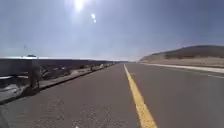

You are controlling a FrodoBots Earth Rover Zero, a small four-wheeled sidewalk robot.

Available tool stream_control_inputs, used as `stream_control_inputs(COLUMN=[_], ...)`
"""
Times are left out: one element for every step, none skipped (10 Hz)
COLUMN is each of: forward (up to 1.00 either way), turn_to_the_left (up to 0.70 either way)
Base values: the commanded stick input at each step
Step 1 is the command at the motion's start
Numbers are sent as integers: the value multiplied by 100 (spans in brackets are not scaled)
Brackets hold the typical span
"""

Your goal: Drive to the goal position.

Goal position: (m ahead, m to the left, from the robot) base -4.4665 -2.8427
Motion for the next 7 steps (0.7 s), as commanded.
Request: stream_control_inputs(forward=[85, 85, 85, 85, 85, 85, 85], turn_to_the_left=[0, 0, 0, 0, 0, 0, 0])
